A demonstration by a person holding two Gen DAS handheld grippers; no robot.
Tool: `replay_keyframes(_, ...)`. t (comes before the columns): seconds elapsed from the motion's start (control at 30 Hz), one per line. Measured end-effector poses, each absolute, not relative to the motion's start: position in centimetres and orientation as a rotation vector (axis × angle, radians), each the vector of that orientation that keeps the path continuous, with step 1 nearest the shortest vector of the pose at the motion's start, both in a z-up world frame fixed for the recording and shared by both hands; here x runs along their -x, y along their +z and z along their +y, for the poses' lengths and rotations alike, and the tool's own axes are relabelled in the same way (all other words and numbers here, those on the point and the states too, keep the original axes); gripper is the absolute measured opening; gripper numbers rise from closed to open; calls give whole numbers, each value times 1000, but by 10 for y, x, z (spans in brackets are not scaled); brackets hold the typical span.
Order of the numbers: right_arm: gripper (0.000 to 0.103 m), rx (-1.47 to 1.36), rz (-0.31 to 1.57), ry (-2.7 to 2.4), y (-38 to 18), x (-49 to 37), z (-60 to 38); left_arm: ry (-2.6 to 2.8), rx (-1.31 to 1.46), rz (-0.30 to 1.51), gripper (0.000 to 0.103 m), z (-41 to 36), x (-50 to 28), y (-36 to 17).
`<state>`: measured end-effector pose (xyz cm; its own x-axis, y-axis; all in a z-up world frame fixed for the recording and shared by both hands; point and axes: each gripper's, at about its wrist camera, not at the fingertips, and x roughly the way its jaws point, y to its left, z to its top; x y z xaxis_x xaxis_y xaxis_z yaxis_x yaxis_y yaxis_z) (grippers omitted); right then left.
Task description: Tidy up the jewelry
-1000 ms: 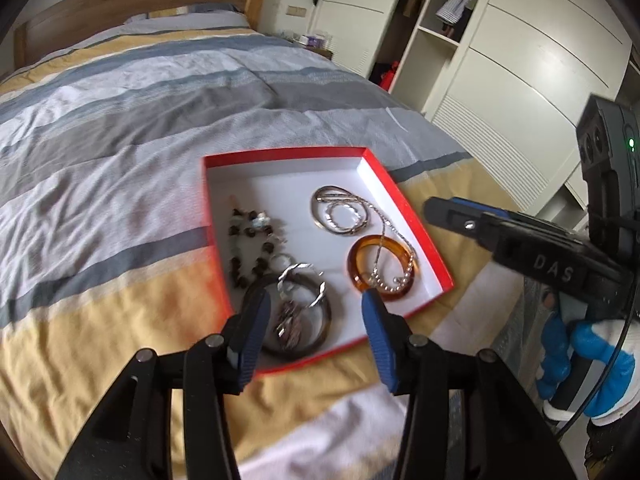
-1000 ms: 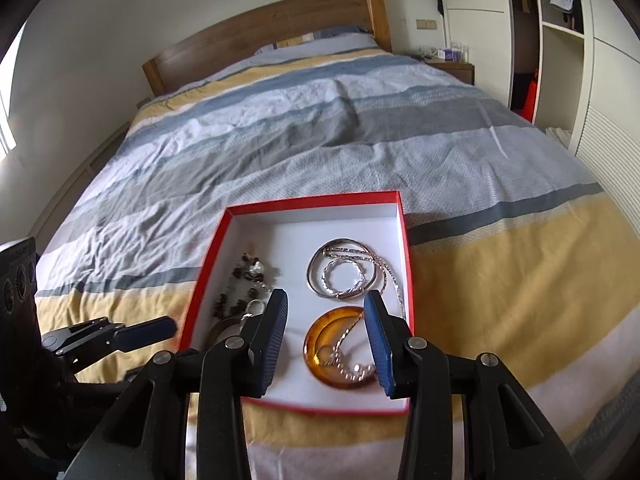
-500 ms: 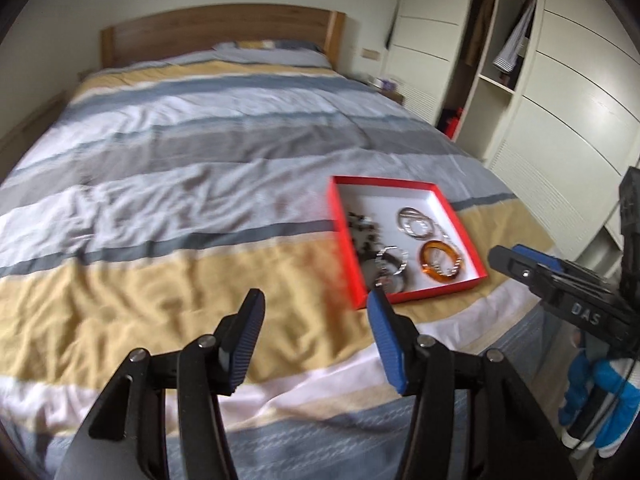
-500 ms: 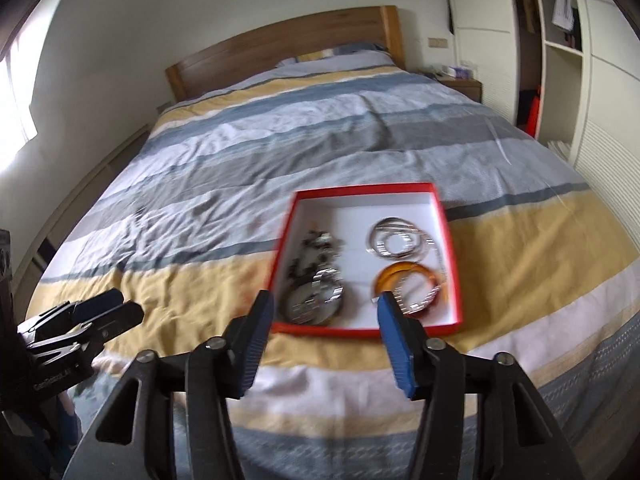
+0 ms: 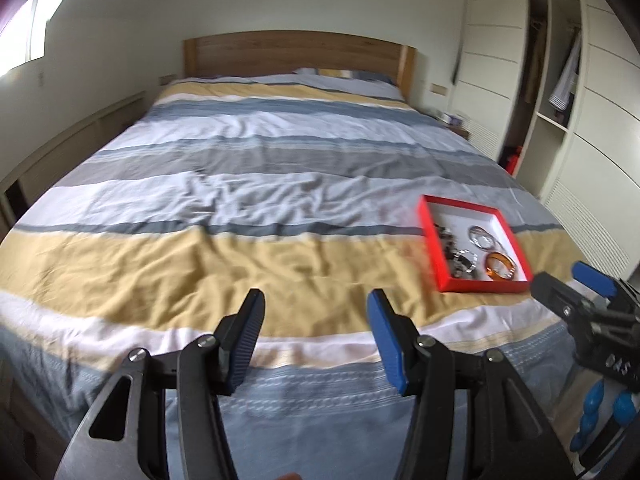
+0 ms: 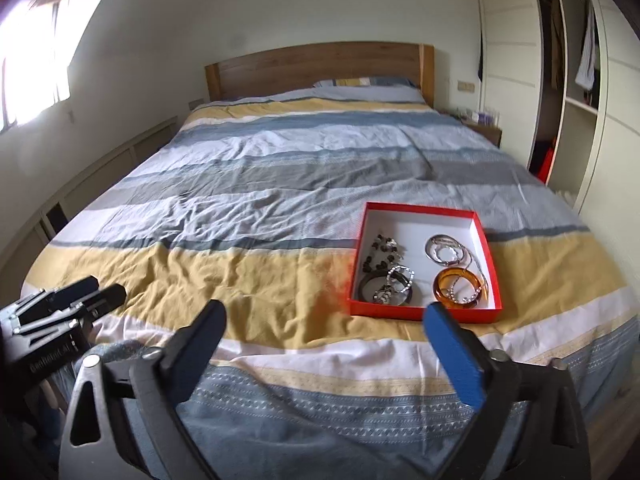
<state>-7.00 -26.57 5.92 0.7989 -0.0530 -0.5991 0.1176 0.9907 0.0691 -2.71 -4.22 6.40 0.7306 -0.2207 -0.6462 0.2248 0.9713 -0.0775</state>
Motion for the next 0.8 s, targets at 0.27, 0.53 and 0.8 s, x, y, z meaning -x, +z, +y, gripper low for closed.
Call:
replay_keyframes(0.27,102,-39,597,-74,67,89,-238,-170,29,680,59,-10,47,69)
replay_keyframes(0.53,102,-58,587,-102,66,93,-244,-147,5,679,60,-15,51,68)
replay_keyframes(0.8,102,-89,621,-148,49,81,-268,-116,-38,726,60,-28,34,52)
